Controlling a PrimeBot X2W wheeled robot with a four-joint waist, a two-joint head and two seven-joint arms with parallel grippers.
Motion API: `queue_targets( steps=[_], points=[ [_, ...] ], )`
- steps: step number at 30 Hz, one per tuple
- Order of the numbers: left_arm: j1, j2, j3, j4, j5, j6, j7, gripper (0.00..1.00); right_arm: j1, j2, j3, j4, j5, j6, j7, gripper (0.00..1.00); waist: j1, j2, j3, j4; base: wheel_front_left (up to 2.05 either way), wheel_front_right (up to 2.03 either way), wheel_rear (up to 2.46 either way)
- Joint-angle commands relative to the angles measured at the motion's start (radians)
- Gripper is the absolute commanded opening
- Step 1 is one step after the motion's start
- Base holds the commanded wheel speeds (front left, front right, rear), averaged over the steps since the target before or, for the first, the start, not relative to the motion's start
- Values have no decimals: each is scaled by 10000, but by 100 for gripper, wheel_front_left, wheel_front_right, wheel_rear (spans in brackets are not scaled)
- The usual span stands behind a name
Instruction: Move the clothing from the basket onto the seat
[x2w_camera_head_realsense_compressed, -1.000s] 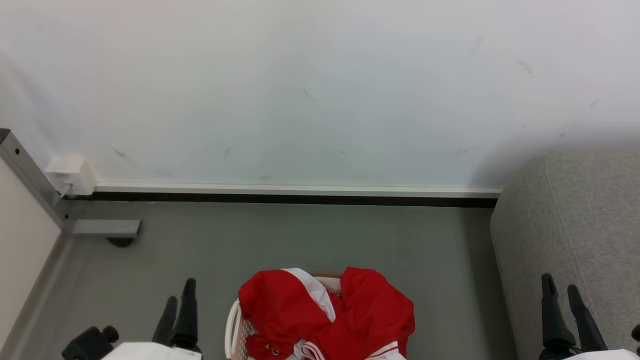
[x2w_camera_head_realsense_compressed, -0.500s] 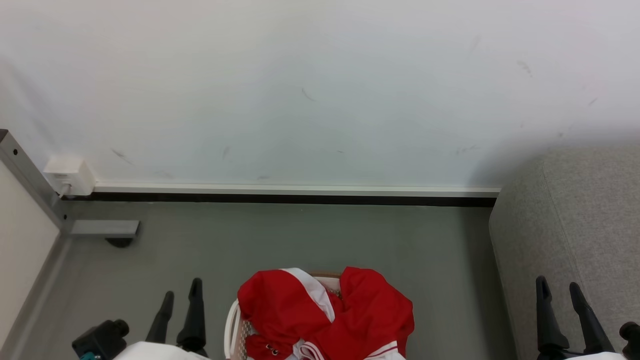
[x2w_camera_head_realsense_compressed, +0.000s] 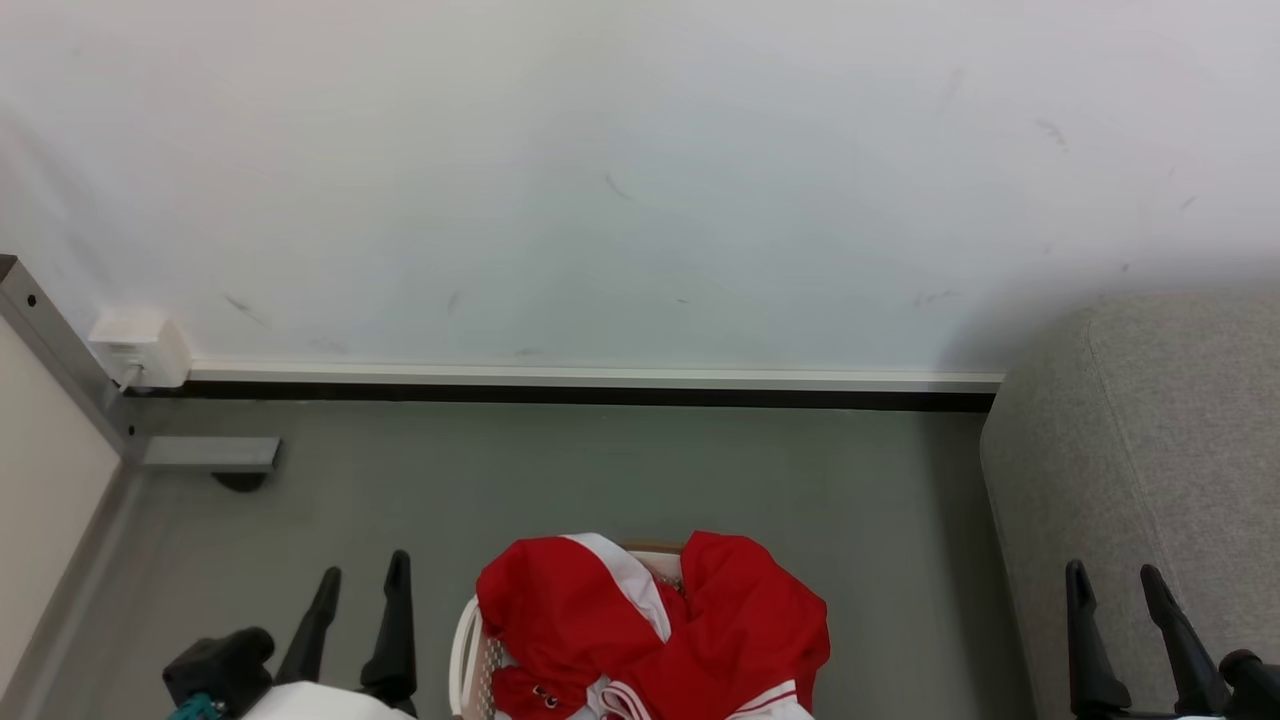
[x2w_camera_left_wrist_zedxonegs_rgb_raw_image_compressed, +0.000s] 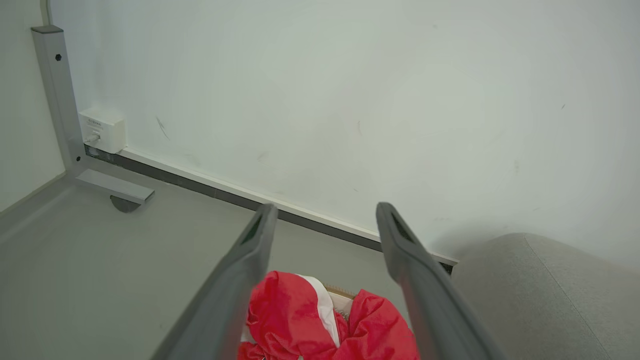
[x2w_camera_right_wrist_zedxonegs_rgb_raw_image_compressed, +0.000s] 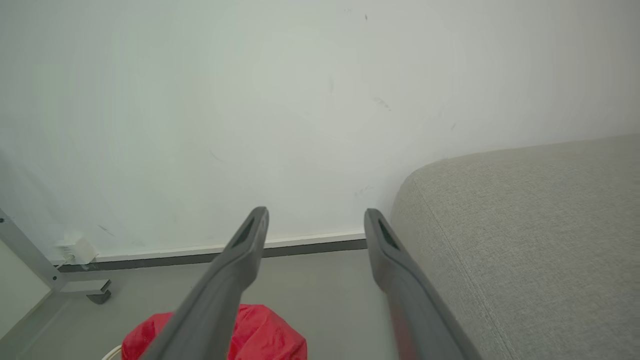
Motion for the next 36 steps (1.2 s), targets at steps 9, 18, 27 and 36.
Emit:
queue_targets(
  steps=[9,18,27,36],
  points=[
    [46,230,-126,-118,1102,98,-303,100,136,-130,-112,-63,-1203,-14,-308,100,0,0,24,-35,0,0,0],
    [50,283,-235,-15,1863,144,-492,100,208,-141,-178,-147,-1967,-17,-497,100,0,0,38,-35,0,0,0],
    [42,308,-267,246,2426,64,-679,100,277,-148,-258,-181,-2565,-17,-661,100,0,0,37,-23,0,0,0],
    [61,189,-99,679,2865,-254,-857,100,411,-154,-286,-183,-3092,-18,-838,100,0,0,60,-38,0,0,0]
  ],
)
